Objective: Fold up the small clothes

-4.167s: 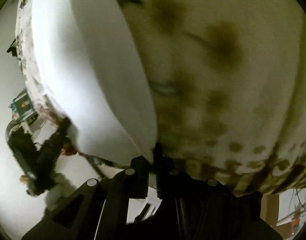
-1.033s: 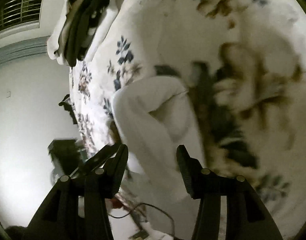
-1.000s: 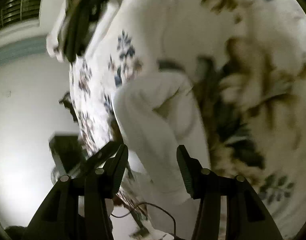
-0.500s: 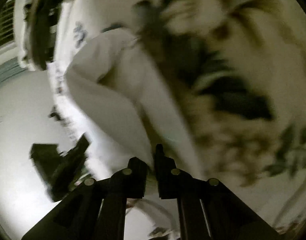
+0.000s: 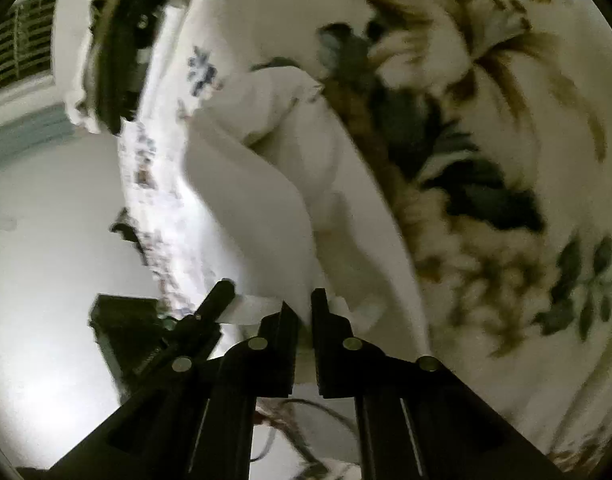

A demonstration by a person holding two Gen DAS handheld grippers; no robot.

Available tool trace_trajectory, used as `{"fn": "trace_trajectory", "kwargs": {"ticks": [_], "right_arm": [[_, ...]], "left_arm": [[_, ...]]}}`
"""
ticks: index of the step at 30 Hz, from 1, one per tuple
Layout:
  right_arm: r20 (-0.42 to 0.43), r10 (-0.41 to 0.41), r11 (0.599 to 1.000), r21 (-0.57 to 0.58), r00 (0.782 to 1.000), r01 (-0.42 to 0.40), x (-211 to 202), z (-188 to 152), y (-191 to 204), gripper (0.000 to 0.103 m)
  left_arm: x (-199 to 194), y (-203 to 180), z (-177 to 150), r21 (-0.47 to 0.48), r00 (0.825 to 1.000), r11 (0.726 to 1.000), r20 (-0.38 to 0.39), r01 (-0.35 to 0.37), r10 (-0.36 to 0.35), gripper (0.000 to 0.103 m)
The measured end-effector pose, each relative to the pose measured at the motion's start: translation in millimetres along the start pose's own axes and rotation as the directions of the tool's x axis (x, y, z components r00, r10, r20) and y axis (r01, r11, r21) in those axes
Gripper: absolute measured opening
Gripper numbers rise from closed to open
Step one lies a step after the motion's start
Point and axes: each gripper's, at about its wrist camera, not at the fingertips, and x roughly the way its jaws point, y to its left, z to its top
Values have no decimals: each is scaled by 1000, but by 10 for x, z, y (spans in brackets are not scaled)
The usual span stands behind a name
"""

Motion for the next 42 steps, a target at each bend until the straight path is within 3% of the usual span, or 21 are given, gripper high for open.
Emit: {"fn": "trace_trajectory", "kwargs": {"ticks": [4, 8, 10, 12, 14, 17, 19, 21, 23, 25, 27, 29, 30, 32, 34, 38, 40, 42], "right_arm": [[-31, 72, 994, 82, 997, -70, 44, -20, -132, 7], [-35, -67, 996, 64, 997, 69, 177, 25, -288, 7], [-23, -189, 982, 23, 982, 190, 225, 46, -319, 7], [-15, -288, 957, -37, 958, 287, 255, 60, -282, 7], [-18, -309, 950, -49, 951, 308, 238, 73, -218, 8], [51, -368, 924, -92, 928, 371, 86, 119, 44, 10], [120, -344, 928, -108, 931, 357, -83, 134, 180, 17], [169, -221, 960, -135, 961, 244, -213, 188, 383, 31], [152, -68, 983, -159, 986, 92, -178, 291, 524, 63], [102, 74, 984, -168, 992, -56, -1, 448, 646, 70], [64, 150, 979, -146, 987, -140, 217, 622, 685, 70], [82, 115, 990, -92, 990, -107, 399, 781, 604, 69], [100, 50, 997, -62, 994, -44, 471, 868, 494, 67], [114, -31, 999, -28, 993, 34, 546, 949, 286, 54], [105, -7, 1000, -23, 994, 9, 587, 979, 232, 53], [157, -66, 992, -99, 985, 82, 381, 886, 561, 55], [190, -50, 988, -135, 981, 76, 274, 824, 690, 55], [203, -83, 976, -182, 976, 121, 263, 789, 816, 56]], "left_arm": [[-206, 43, 31, -42, 998, 997, 18, 58, -57, 3], [-106, 217, -30, -2, 998, 999, -27, -54, 54, 3], [13, 308, -85, 23, 992, 993, -60, -112, 113, 3], [96, 403, -126, 5, 988, 993, -101, -119, 119, 4], [73, 395, -121, -11, 986, 993, -123, -117, 115, 8], [-82, 221, -48, 42, 981, 986, -99, -163, 166, 25], [-199, 80, 47, 90, 981, 979, -57, -182, 188, 42], [-274, -125, 203, 153, 986, 974, 10, -169, 169, 42], [-206, -269, 335, 203, 992, 971, 35, -123, 118, 42], [-60, -371, 464, 241, 996, 967, 51, -86, 76, 42], [239, -403, 638, 263, 997, 962, 32, -76, 70, 42], [504, -340, 769, 250, 994, 962, 14, -112, 112, 42], [610, -272, 818, 244, 992, 961, 4, -127, 130, 42], [661, -171, 828, 231, 994, 968, -11, -100, 106, 41], [631, -163, 785, 230, 996, 969, -10, -88, 93, 41], [324, -217, 681, 219, 996, 972, 13, -84, 83, 42], [223, -238, 586, 231, 995, 968, 26, -100, 96, 42], [216, -196, 481, 249, 991, 959, 24, -136, 134, 42]]}}
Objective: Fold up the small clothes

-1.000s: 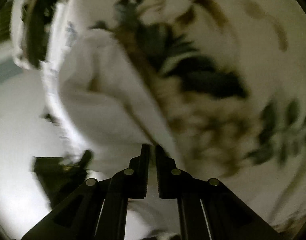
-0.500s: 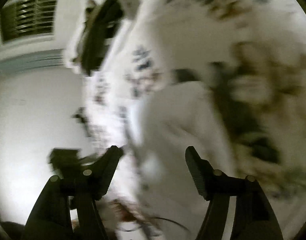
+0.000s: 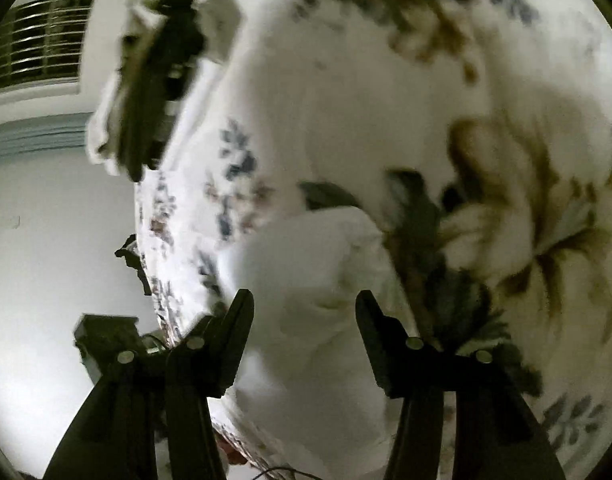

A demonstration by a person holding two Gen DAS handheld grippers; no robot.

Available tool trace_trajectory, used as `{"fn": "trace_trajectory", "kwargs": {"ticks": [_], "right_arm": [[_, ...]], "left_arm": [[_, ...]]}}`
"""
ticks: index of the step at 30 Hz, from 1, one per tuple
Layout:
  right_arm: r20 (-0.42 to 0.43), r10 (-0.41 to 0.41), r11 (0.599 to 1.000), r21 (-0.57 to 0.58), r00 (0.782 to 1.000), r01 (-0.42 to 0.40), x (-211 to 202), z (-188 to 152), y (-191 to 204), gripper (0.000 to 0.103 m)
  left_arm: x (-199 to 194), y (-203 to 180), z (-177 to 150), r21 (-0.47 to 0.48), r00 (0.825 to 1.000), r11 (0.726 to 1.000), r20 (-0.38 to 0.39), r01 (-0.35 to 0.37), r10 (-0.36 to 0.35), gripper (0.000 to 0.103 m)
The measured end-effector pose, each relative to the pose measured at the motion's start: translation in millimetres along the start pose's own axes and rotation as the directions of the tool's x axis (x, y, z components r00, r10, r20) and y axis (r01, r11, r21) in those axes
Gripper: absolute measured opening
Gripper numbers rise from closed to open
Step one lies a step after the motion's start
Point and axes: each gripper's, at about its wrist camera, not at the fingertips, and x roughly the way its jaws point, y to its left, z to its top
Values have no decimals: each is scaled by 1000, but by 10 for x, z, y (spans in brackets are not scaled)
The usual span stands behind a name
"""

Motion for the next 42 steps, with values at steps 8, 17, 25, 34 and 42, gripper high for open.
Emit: {"fn": "trace_trajectory", "kwargs": {"ticks": [8, 17, 25, 34, 42], "right_arm": [[-100, -373, 916, -196, 922, 349, 157, -234, -11, 56], [-269, -175, 984, -7, 947, 180, -677, -1165, -537, 63], [-409, -102, 985, 83, 907, 149, -421, -2322, -1234, 64], [-390, 28, 969, 238, 920, 72, -27, -2650, -1516, 64], [-349, 81, 980, 201, 933, -10, -166, -2716, -1203, 8]], "left_arm": [[-145, 113, -422, -28, 996, 997, -45, -79, 77, 42], [-933, 238, -1405, -163, 996, 985, -65, -64, 54, 72], [-788, 628, -2540, -284, 981, 952, -183, -112, 61, 72], [-556, 563, -2716, -300, 987, 945, -134, -130, 93, 40], [-861, 210, -2642, -287, 989, 947, -53, -148, 138, 8]]}}
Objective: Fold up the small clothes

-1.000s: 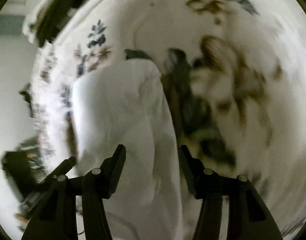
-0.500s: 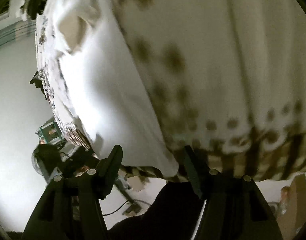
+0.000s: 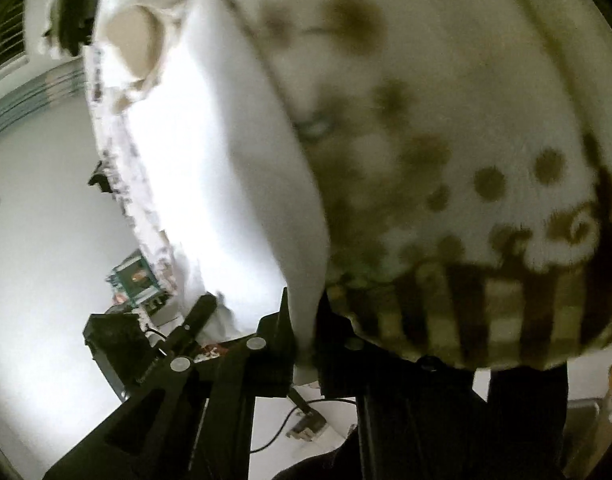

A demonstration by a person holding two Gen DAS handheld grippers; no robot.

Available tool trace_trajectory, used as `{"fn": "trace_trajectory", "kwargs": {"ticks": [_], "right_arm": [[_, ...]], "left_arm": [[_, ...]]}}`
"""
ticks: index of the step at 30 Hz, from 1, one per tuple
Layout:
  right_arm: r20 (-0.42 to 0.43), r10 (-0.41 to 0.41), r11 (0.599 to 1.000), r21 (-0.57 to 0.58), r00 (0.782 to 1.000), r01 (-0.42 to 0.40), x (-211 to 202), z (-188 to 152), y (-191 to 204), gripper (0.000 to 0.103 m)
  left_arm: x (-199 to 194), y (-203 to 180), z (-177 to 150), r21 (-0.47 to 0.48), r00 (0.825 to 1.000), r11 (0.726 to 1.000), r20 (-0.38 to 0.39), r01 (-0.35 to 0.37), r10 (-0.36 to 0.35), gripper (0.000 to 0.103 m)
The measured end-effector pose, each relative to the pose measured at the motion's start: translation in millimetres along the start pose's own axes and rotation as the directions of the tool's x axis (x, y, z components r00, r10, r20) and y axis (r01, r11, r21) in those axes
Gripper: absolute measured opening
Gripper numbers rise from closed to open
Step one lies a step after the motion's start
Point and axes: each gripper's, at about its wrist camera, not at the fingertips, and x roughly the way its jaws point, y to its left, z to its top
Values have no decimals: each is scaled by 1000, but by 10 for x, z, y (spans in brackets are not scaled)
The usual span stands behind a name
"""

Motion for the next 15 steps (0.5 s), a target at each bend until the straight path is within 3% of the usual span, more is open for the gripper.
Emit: {"fn": "trace_trajectory", "kwargs": {"ticks": [3, 8, 12, 15], "right_arm": [[16, 53, 998, -20, 998, -53, -221, -25, 146, 8], [79, 129, 991, -58, 989, -124, -681, 84, 493, 8], [149, 175, 982, -101, 973, -161, -1002, 482, 885, 8], [210, 184, 979, -120, 960, -162, -1191, 1008, 1132, 8]], "left_arm": [[-223, -47, 40, -31, 997, 997, 31, 75, -74, 7], [-572, -463, 494, 25, 976, 982, 109, 185, -187, 7], [-607, -869, 1092, 89, 952, 967, 172, 241, -253, 7], [-526, -1037, 1646, 125, 932, 954, 211, 272, -293, 7]]}}
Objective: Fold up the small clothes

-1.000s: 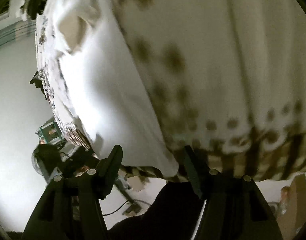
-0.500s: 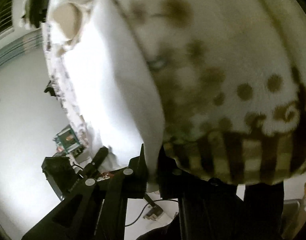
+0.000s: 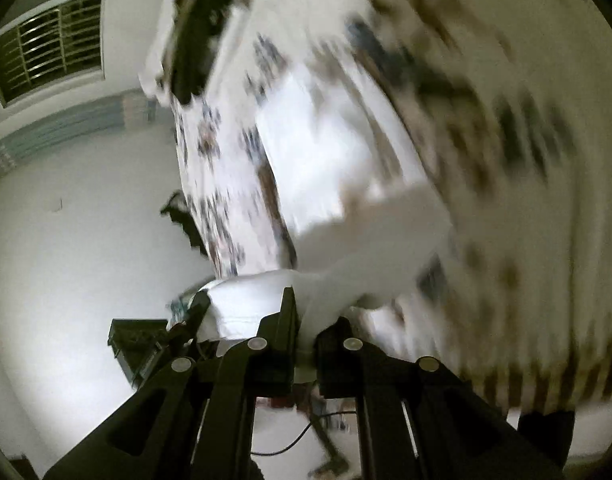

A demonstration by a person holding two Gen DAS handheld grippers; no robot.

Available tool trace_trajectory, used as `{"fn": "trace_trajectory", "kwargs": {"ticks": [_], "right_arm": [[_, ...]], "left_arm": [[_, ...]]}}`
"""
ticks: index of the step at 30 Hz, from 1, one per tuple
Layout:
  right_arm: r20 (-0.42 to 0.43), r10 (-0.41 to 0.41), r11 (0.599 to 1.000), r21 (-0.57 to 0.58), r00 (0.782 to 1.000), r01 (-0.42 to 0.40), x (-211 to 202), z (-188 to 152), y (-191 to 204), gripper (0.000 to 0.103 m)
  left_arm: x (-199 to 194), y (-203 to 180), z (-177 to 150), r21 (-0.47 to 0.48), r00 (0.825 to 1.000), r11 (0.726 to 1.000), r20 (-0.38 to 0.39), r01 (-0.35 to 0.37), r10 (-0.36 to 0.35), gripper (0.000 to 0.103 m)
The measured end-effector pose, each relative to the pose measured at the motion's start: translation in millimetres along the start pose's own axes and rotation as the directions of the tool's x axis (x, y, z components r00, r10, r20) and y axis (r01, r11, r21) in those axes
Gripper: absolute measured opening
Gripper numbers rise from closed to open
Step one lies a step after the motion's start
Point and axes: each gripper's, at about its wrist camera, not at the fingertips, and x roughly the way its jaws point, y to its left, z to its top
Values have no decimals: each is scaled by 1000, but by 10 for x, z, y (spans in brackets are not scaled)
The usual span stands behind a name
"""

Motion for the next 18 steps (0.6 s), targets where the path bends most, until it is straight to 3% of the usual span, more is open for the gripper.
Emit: {"fn": "trace_trajectory", "kwargs": {"ticks": [5, 6, 7, 9, 10, 11, 15, 18], "right_arm": [[74, -7, 1000, -4, 997, 7, 275, 1008, 332, 10], [94, -2, 1000, -1, 996, 2, 333, 1185, 366, 11], [108, -2, 1000, 8, 994, 1, 377, 1365, 386, 13], [103, 10, 1000, 25, 995, -13, 423, 1588, 398, 39], [117, 15, 1000, 25, 993, -18, 386, 1629, 392, 57], [134, 10, 1000, 15, 991, -12, 350, 1649, 372, 62], [155, -127, 992, -5, 980, 129, 207, 1533, 142, 62], [121, -208, 978, 24, 971, 207, 307, 1539, -104, 62]], "left_arm": [[599, 85, 789, -18, 1000, 1000, -1, 24, -24, 11], [716, 110, 921, -25, 1000, 1000, 2, 16, -16, 19], [734, 166, 972, -30, 1000, 999, 3, 24, -24, 35], [813, 258, 1136, -58, 1000, 998, 0, 31, -32, 61], [774, 277, 1171, -67, 1000, 997, 6, 30, -29, 62], [768, 327, 1198, -68, 1000, 997, 7, 22, -22, 62], [831, 550, 1156, -31, 996, 996, -46, -78, 77, 62], [1052, 714, 1112, -26, 986, 993, -121, -116, 112, 62]]}}
